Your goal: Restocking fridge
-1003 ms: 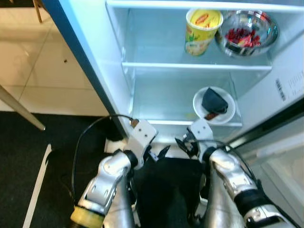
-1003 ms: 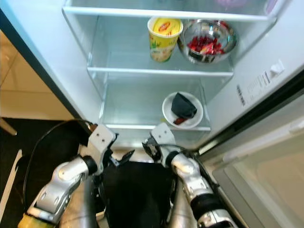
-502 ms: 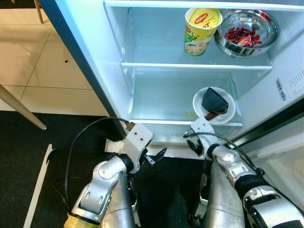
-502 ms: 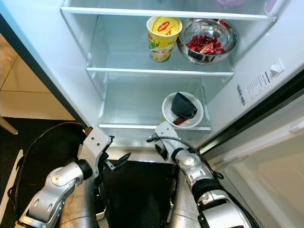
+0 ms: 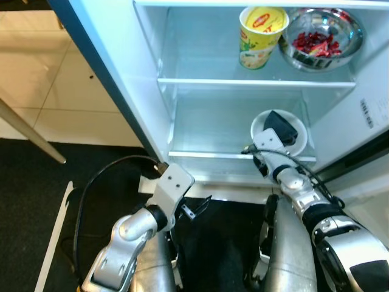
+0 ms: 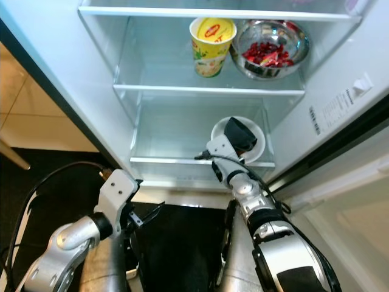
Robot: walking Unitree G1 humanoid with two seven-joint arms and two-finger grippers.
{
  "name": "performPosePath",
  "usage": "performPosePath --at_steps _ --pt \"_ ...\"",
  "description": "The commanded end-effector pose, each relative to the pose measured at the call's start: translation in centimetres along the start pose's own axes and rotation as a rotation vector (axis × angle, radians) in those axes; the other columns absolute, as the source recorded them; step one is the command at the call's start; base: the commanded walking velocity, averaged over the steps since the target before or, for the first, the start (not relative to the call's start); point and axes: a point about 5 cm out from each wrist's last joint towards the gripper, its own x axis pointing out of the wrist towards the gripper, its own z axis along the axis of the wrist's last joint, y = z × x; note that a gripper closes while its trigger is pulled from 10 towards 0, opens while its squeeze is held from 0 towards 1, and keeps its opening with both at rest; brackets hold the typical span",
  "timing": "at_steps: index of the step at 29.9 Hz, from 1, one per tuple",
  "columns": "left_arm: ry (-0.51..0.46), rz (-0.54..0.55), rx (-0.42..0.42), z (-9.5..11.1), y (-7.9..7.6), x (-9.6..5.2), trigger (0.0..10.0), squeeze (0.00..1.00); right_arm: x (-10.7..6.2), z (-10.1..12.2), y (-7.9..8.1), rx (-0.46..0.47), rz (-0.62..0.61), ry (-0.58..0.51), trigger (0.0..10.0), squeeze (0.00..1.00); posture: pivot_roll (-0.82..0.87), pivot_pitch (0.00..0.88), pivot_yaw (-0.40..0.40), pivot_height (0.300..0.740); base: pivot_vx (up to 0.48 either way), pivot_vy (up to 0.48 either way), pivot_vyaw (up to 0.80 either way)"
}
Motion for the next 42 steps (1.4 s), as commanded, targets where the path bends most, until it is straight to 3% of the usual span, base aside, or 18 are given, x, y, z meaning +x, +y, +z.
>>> performPosePath --at_steps 1,6,9,13,14,16,21,28,38,40,42 --pt "0.039 -0.01 -0.006 -0.6 -0.3 -0.7 10.0 0.0 -0.1 -1.1 0.3 0.012 0.008 0.046 10.0 0.0 0.28 0.453 0.041 0.516 0.0 0.0 0.0" --pt "0.055 -0.011 -0.01 -0.6 -0.6 -1.6 10.0 0.0 0.0 -0.6 0.1 -0.03 -0.024 0.033 10.0 0.0 0.3 0.487 0.055 0.516 0.0 0.0 0.0" --pt "0.073 -0.01 -0.017 -0.5 -1.0 -2.6 10.0 0.0 0.0 -0.6 -0.6 -0.109 -0.068 0.035 10.0 0.0 0.33 0.516 0.066 0.516 0.0 0.0 0.0" --pt "0.079 -0.008 -0.019 -0.4 -1.1 -2.8 10.0 0.0 -0.1 -0.7 -1.0 -0.163 -0.089 0.037 10.0 0.0 0.33 0.523 0.069 0.516 0.0 0.0 0.0" --pt "0.088 -0.006 -0.027 -0.2 -1.3 -3.2 10.0 0.0 -0.1 -0.8 -2.3 -0.22 -0.151 0.045 10.0 0.0 0.33 0.533 0.071 0.516 0.0 0.0 0.0" --pt "0.09 -0.006 -0.029 -0.2 -1.3 -3.3 10.0 0.0 -0.2 -0.8 -2.8 -0.24 -0.178 0.046 10.0 0.0 0.33 0.535 0.07 0.516 0.0 0.0 0.0" --pt "0.097 -0.007 -0.04 -0.1 -1.7 -3.2 10.0 0.0 -0.7 -0.3 -6.4 -0.284 -0.391 0.033 10.0 0.0 0.32 0.531 0.064 0.516 0.0 0.0 0.0" --pt "0.101 -0.013 -0.045 0.0 -1.9 -3.0 10.0 0.0 -1.0 0.7 -8.1 -0.345 -0.502 0.0 10.0 0.0 0.32 0.515 0.064 0.516 0.0 0.0 0.0" --pt "0.094 -0.005 -0.038 0.1 -1.5 -2.2 10.0 0.0 -0.8 0.5 -7.2 -0.277 -0.455 0.006 10.0 0.0 0.3 0.484 0.048 0.516 0.0 0.0 0.0" --pt "0.08 -0.001 -0.036 0.2 -1.4 -1.6 10.0 0.0 -0.8 -0.3 -6.8 -0.191 -0.421 0.006 10.0 0.0 0.27 0.459 0.03 0.516 0.0 0.0 0.0" --pt "0.077 -0.001 -0.036 0.2 -1.4 -1.4 10.0 0.0 -0.8 -0.4 -6.7 -0.17 -0.419 0.004 10.0 0.0 0.27 0.454 0.026 0.516 0.0 0.0 0.0"
